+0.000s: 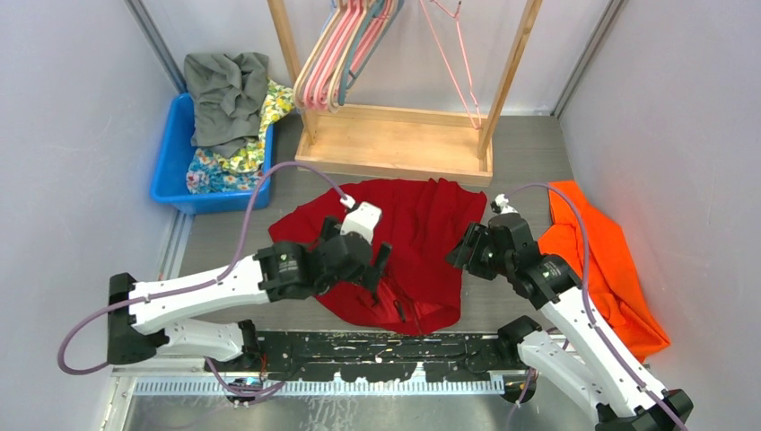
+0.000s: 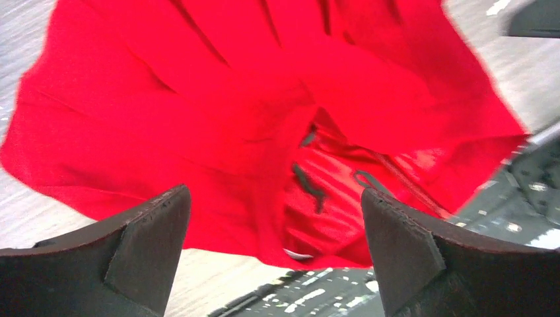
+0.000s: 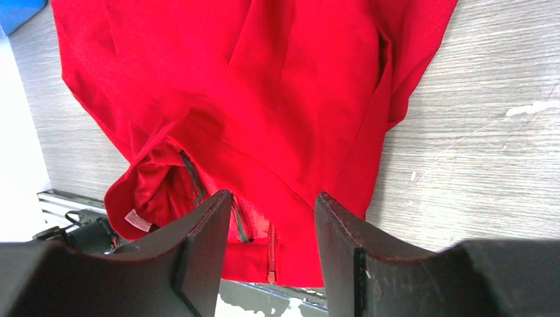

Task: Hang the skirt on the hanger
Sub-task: Adjust the skirt at the center of the board, then pick up the hanger from the clothesline.

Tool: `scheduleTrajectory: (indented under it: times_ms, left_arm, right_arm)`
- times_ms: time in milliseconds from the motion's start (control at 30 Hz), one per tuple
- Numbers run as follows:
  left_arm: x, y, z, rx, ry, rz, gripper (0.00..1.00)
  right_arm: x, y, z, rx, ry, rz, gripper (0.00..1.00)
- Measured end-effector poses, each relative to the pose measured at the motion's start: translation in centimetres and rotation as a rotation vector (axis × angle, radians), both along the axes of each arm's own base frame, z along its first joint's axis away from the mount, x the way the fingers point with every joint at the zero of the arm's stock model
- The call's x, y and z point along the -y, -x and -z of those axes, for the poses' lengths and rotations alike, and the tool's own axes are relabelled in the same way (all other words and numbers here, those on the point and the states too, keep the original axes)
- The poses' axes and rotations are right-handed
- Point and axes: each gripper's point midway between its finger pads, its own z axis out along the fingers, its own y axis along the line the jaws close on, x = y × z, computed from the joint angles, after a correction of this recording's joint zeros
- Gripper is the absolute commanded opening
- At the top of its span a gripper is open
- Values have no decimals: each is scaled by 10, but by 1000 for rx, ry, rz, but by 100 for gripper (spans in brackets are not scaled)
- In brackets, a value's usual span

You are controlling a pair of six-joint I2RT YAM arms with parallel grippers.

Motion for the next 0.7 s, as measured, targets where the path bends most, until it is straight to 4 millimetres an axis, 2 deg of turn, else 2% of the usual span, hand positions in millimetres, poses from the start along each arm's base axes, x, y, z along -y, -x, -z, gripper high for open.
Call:
scheduleTrajectory:
  times_ms: [133,200,267,333,500,600,700]
  left_arm:
    - [-9,-28,19,-13,-87,-16,100]
    - [-8,-27,29,-33,-106,6,100]
    - [-7,-23,41,-55,-126,31,100]
    - [-9,-18,55,-78,-144,46,100]
    - [-14,-10,83,-122,-181,68,100]
    - [-13,-11,91,-130,-191,65,100]
    - [-12,-13,99,-137,-202,60,100]
  right_arm:
    - [2,-1,-4,20,-2,13,54]
    - [3,-3,-10,28,1,17,54]
    - [1,-9,-27,47,3,19,53]
    - [-1,-21,-56,91,7,19,53]
    - [-8,-61,-162,305,-10,28,53]
    - [-15,-72,-209,399,-43,7,52]
    - [-29,-83,-240,450,-89,-29,51]
